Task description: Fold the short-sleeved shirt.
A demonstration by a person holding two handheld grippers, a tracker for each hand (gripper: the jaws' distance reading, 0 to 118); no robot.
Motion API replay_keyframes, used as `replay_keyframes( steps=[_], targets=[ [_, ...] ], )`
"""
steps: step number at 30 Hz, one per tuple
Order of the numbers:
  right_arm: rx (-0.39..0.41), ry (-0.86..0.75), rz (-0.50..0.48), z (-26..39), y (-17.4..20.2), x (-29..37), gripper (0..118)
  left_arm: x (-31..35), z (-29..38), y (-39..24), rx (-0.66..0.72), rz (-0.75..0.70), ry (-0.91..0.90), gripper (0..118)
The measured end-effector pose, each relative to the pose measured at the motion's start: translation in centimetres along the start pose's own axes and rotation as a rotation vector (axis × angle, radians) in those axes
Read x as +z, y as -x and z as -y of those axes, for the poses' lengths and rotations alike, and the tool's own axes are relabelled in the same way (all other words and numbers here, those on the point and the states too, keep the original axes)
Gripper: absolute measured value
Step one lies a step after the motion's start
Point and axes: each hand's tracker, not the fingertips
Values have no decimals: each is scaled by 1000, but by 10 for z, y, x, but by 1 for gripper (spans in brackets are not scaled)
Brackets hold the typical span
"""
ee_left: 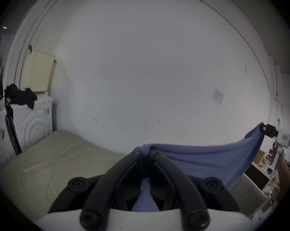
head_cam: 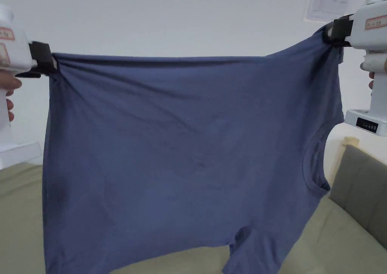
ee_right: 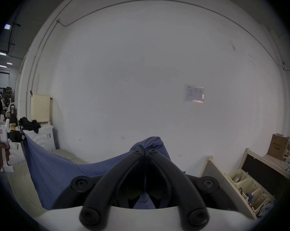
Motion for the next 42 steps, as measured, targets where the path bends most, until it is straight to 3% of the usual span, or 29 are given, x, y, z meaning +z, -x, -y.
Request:
replay_keyframes(
  steps=[7, 13, 19, 26, 33, 38, 42],
  targets=[
    [-46, -20, -1, 13, 2, -40, 1, -35, -15, -8, -26, -65, -66, 4],
    [-78, 62, 31, 92, 6, -67, 1, -74, 64, 11, -10, -106, -12, 4],
    [-156, 55, 5, 130, 4, -45, 1, -75, 121, 19, -22, -81, -1, 4],
    [-296, 85, -50, 178, 1, 50, 1, 2, 191, 16, -17, -43, 18, 4],
    [-300, 209, -80, 284, 21, 195, 1, 130, 309, 35, -29, -12, 172, 4],
    [-260, 407, -100, 413, 45, 303, 1, 226, 424, 59, -47, -40, 309, 4],
    [-209, 567, -79, 512, 66, 362, 1, 256, 499, 87, -98, -61, 474, 4]
  ],
)
